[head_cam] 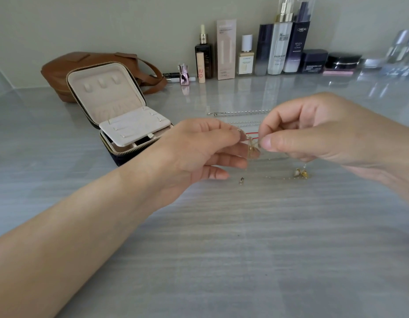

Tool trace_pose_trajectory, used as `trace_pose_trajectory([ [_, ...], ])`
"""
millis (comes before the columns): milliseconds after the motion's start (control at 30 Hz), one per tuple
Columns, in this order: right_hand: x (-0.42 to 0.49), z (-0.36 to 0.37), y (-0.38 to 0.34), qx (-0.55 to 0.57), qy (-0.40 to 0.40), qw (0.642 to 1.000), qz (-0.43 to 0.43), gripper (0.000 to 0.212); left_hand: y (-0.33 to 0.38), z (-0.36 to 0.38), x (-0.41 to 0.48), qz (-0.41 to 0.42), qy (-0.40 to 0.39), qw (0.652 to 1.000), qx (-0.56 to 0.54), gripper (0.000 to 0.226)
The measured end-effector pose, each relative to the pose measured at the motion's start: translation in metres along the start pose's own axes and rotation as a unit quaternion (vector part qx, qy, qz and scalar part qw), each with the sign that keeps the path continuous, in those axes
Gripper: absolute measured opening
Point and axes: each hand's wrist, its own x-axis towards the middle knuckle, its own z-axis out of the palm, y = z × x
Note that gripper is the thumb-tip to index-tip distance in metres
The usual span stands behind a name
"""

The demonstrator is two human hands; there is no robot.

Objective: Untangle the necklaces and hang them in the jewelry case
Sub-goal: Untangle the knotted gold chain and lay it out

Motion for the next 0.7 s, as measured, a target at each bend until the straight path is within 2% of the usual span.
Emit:
trace_pose_trajectory([
  [267, 0.0, 0.001, -0.0017, -0.002, 0.018, 1.0, -0.001, 0.012, -0.0014, 0.0001, -0.002, -0.003, -0.005, 1.0, 0.014, 0.009],
  [467, 0.0011, 0.0021, -0.0003, 0.003, 0.007, 1.0, -0.007, 0.009, -0.0013, 0.0026, -0.0033, 0.02, -0.011, 0.997, 0.068, 0.009],
  [700, 0.0026, 0.0001, 0.0034, -0.004, 0.02, 1.0, -0.016, 0.006, -0.0027, 0.0007, -0.0021, 0.047, 0.018, 0.992, 0.119, 0.006],
])
